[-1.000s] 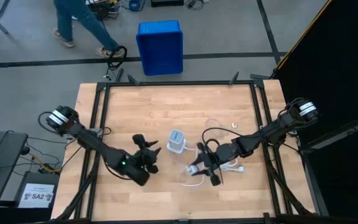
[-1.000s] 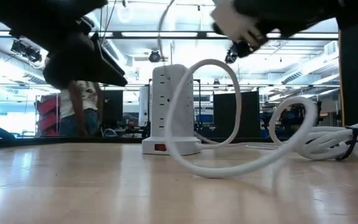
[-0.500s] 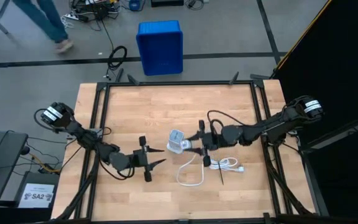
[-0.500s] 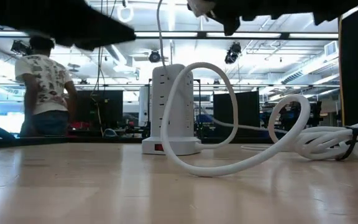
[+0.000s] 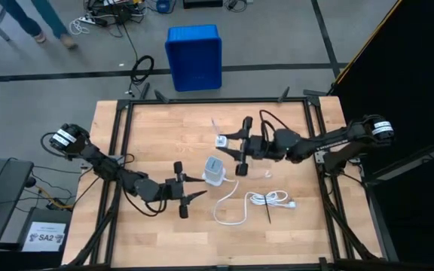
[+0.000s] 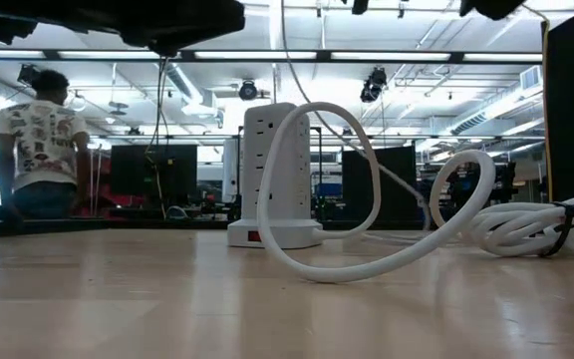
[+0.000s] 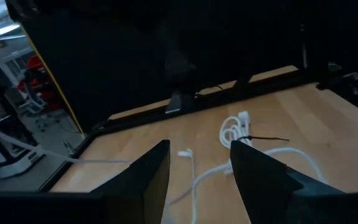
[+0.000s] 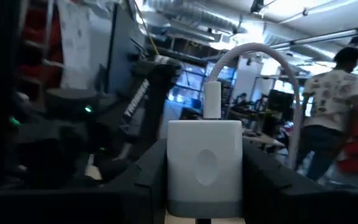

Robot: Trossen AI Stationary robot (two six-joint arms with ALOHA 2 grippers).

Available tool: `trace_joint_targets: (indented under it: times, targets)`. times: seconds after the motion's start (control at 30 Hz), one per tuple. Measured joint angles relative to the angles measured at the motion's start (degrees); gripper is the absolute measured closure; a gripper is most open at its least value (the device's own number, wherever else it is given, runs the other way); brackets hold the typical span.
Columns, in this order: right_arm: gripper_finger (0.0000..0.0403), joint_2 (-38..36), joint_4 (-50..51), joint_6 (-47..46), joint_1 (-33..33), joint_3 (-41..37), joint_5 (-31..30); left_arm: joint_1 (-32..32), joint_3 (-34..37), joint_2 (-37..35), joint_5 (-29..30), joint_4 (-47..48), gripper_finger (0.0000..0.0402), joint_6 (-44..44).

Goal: Insert USB
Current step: Insert the white charger adapter into the white outlet extension

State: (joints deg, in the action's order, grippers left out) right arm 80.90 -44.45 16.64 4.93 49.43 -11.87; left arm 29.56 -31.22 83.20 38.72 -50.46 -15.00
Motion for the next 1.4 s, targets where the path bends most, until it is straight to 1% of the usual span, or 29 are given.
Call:
trace_joint_targets:
  times: [0.07,0.1,0.17,0.23,0.33,0.5,0.67,0.77,0.87,0.93,1.0,1.13,1.2,1.3,1.4]
  targets:
    - [0.029,0.0,4.5,-1.1,-1.4,2.0,0.2,-0.4,0.0,0.0,0.3,-0.1,0.0245,0.0]
    - [0.029,0.0,7.2,-2.4,-2.1,2.8,1.2,-0.7,0.0,0.0,0.6,-0.4,0.0245,0.0]
    - [0.029,0.6,12.0,-5.8,-3.3,4.2,6.1,-1.0,0.0,0.0,3.0,-0.9,0.0245,0.0]
    - [0.029,1.2,15.7,-9.2,-4.4,4.5,12.8,-1.4,0.0,0.0,6.7,-1.7,0.0245,-0.2]
    - [0.029,3.8,16.5,-12.9,-5.7,4.7,19.6,-2.0,0.0,0.0,10.8,-2.7,0.0245,-3.0]
    - [0.029,11.5,16.1,-17.0,-8.2,6.8,30.4,-3.8,0.0,0.0,10.9,-2.7,0.0245,-3.8]
    - [0.029,18.1,15.7,-19.3,-10.0,11.5,40.7,-4.0,1.1,-0.7,11.0,-1.9,0.0245,-5.9]
    - [0.029,20.1,15.4,-20.1,-11.0,13.5,44.9,-3.9,2.7,-2.7,10.6,-2.0,0.0245,-6.0]
    - [0.029,20.6,15.9,-20.5,-11.3,14.2,46.2,-3.9,5.1,-5.7,10.4,-2.2,0.0245,-5.4]
    - [0.029,20.6,15.9,-20.5,-11.2,14.2,46.8,-4.0,6.8,-7.9,9.9,-3.0,0.0245,-3.1]
    - [0.029,20.6,15.7,-20.6,-11.2,14.2,48.4,-4.4,8.7,-10.1,7.2,-2.7,0.0243,-1.1]
    - [0.029,20.6,15.5,-20.6,-10.6,14.3,49.7,-7.5,11.5,-13.2,-5.0,-2.9,0.0232,4.5]
    - [0.029,20.6,15.1,-20.6,-10.3,14.3,50.1,-9.4,11.7,-13.2,-9.6,-2.6,0.0219,6.1]
    - [0.029,20.7,14.4,-20.6,-9.9,14.3,51.7,-11.9,11.5,-12.3,-13.5,-2.5,0.0198,5.9]
    - [0.029,21.2,14.6,-21.4,-9.6,14.3,52.3,-13.6,10.3,-11.6,-16.0,-3.0,0.0177,3.0]
